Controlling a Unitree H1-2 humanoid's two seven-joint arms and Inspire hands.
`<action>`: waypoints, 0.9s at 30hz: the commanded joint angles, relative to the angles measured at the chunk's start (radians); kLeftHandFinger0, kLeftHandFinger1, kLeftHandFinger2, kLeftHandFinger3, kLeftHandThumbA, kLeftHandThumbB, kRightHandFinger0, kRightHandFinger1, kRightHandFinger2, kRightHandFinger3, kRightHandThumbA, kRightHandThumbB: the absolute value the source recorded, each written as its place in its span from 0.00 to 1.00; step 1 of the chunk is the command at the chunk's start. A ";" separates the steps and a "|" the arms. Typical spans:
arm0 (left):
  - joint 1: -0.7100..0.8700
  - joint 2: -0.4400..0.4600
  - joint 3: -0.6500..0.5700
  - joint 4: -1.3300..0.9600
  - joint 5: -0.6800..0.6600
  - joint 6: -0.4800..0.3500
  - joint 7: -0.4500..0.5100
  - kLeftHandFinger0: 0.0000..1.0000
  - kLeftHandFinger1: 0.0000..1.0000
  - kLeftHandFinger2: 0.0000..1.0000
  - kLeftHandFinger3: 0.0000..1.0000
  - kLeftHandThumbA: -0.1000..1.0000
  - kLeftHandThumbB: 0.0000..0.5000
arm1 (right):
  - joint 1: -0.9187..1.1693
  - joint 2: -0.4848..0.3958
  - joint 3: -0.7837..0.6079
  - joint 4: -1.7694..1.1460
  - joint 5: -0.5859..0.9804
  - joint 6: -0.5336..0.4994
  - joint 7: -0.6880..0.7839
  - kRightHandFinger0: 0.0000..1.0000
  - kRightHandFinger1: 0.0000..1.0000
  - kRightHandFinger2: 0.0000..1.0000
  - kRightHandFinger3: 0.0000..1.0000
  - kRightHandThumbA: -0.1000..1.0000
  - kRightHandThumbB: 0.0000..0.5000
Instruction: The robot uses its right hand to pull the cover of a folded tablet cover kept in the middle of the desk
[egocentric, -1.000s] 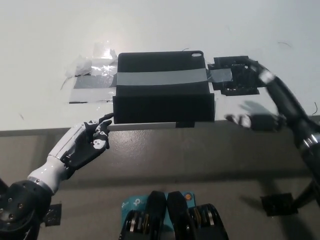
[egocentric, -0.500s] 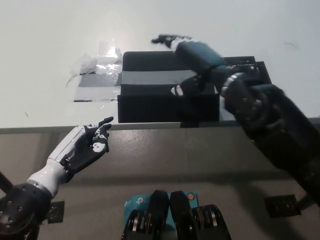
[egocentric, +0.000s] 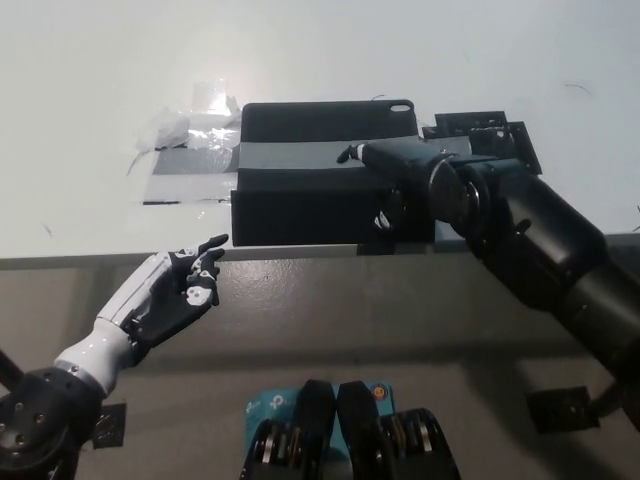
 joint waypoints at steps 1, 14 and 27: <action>-0.025 0.016 0.004 -0.037 -0.003 -0.002 -0.016 1.00 1.00 1.00 1.00 0.67 0.42 | -0.029 0.015 0.013 -0.026 -0.044 0.034 0.063 1.00 1.00 1.00 1.00 0.73 1.00; -0.039 0.025 0.008 -0.040 0.000 0.010 -0.022 1.00 1.00 1.00 1.00 0.67 0.42 | 0.081 0.001 0.014 -0.336 -0.114 0.208 0.286 1.00 1.00 1.00 1.00 0.67 1.00; -0.084 0.031 0.021 -0.029 -0.005 0.008 -0.022 1.00 1.00 1.00 1.00 0.63 0.38 | 0.221 -0.031 -0.163 -0.522 -0.219 0.208 0.473 1.00 1.00 1.00 1.00 0.65 1.00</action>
